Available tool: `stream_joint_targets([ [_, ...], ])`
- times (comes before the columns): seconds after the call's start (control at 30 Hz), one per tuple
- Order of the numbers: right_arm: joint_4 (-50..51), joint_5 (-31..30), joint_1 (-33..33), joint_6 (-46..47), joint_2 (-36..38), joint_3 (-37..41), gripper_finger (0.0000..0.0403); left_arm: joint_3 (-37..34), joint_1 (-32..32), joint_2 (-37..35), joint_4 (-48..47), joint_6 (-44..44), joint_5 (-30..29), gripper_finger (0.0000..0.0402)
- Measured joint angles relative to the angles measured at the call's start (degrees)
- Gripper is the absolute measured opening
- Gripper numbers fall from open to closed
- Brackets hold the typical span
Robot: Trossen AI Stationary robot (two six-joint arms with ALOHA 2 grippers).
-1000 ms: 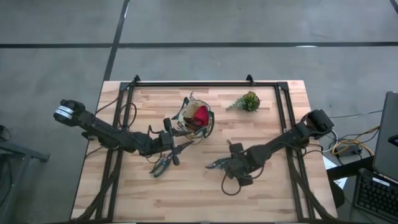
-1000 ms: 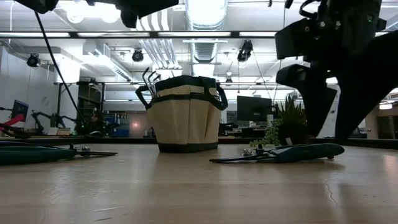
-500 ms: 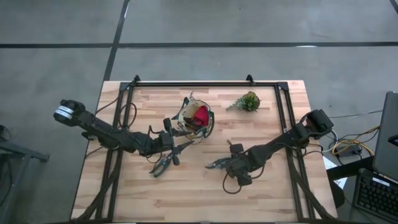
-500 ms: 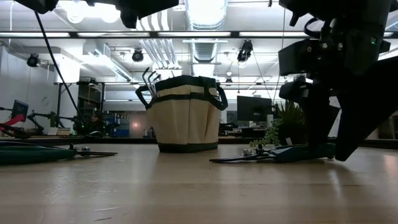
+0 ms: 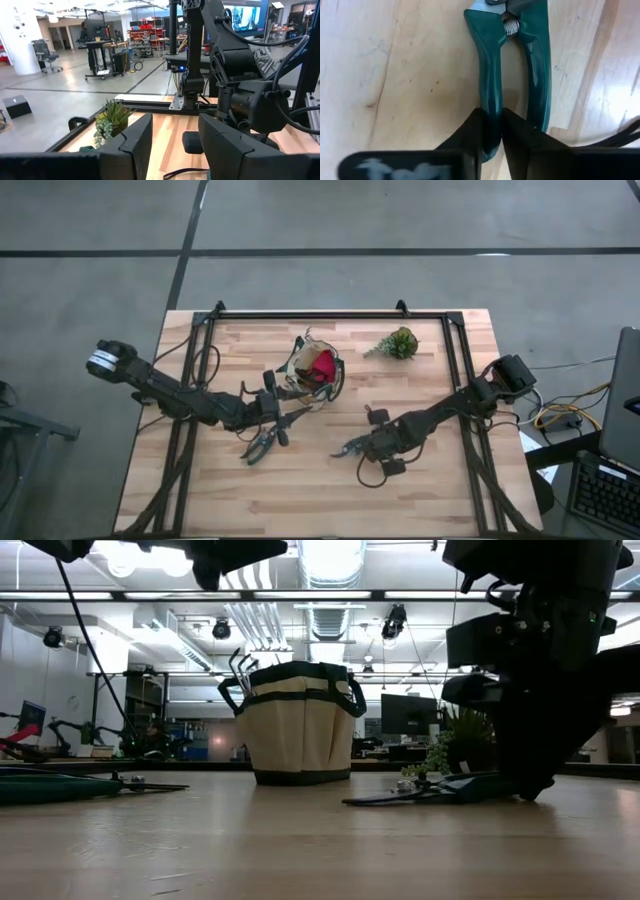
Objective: Pick & Place Garden tools in Gardening bag
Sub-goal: Put the right shear scissors into the gardening bag
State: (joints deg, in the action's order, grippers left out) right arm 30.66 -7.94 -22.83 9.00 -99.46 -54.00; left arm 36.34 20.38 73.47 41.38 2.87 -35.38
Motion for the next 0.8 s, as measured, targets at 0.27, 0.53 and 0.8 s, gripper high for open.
stream_joint_targets([
  [0.27,1.49,-1.34,-0.02,-2.9,0.0,-0.52,0.0035,0.0,-0.02,0.0,-0.42,-7.93,0.02,0.0163],
  [0.53,9.44,-8.99,-0.69,-10.44,-0.02,-6.18,0.004,0.0,-0.38,0.02,-2.61,-17.8,2.03,0.0163],
  [0.8,15.95,-20.02,-3.59,-21.49,-0.02,-15.82,0.004,0.17,-3.21,0.02,-5.98,-28.74,12.28,0.0163],
])
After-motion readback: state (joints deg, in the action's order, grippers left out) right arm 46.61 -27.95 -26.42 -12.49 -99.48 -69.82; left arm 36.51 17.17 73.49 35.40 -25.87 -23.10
